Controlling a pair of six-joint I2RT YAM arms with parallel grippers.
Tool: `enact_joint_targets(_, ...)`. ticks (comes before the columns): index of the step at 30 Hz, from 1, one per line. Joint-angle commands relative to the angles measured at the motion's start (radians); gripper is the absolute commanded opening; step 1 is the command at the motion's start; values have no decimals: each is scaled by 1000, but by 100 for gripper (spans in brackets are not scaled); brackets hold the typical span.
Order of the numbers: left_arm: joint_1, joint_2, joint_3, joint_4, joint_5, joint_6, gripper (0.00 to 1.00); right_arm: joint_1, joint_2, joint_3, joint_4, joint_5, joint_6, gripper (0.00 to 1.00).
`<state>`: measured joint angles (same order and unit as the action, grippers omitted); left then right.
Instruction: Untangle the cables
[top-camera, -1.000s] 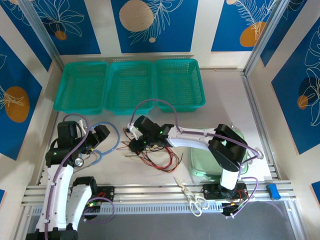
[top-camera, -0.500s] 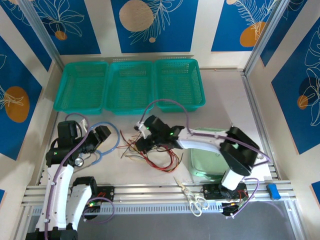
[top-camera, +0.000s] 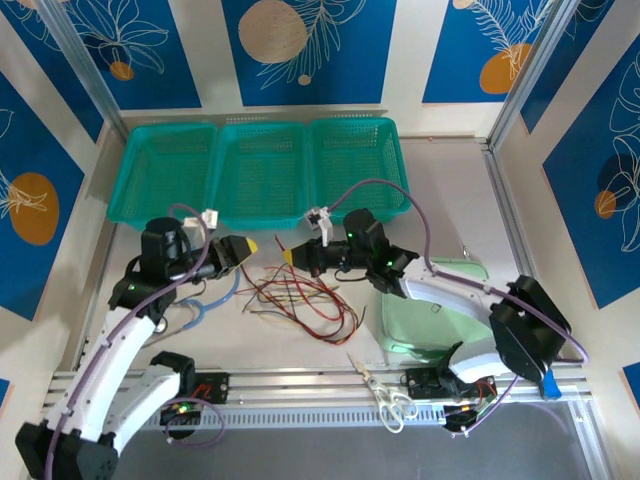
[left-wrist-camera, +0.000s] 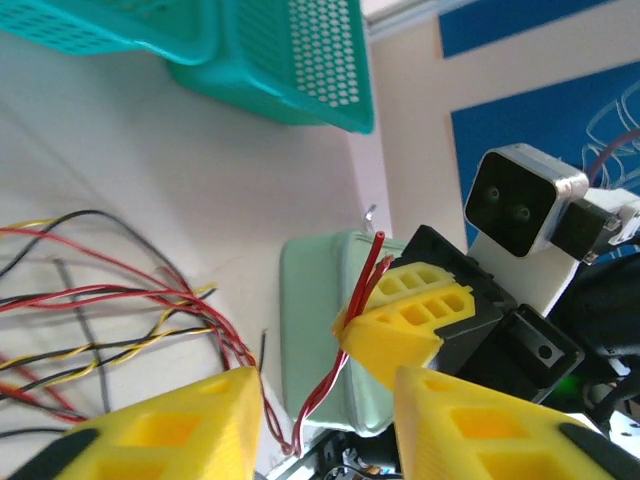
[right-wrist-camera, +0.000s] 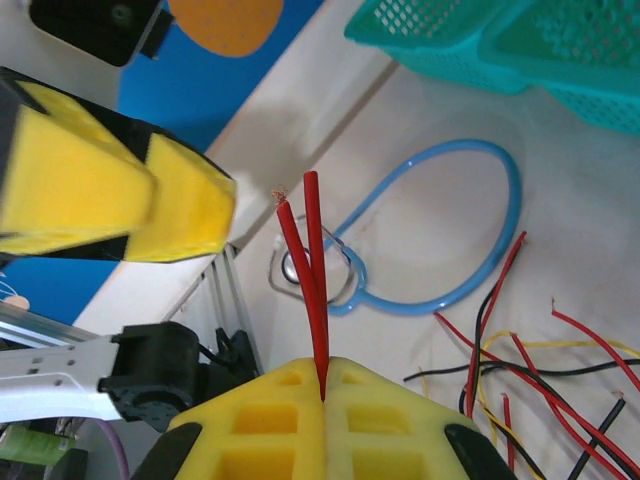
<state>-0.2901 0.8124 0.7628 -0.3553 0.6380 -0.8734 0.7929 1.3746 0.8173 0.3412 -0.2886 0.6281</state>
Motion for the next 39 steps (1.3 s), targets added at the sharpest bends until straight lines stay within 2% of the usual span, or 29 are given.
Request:
enact_joint_targets(1, -73, 48, 54, 183, -19, -9, 34, -21, -76, -15, 41, 7, 19, 1)
enact_joint_targets(4, -133, 128, 89, 237, -25, 17, 31, -34, -135, -39, 28, 66, 35, 1)
enact_joint_targets(7, -156, 185, 136, 264, -16, 68, 29, -47, -188, -69, 39, 97, 65, 3)
enact_joint_targets(11, -169, 262, 179, 381, 72, 39, 27, -63, -239, -81, 18, 70, 80, 3)
enact_joint_targets(17, -222, 326, 217, 423, 107, 56, 26, -99, -279, -111, 58, 12, 143, 4)
enact_joint_targets(26, -252, 341, 216, 484, 121, 53, 21, -134, -292, -113, 119, -46, 219, 4)
enact_joint_targets(39, -267, 349, 204, 520, 131, 40, 22, -142, -264, -108, 157, -102, 266, 4)
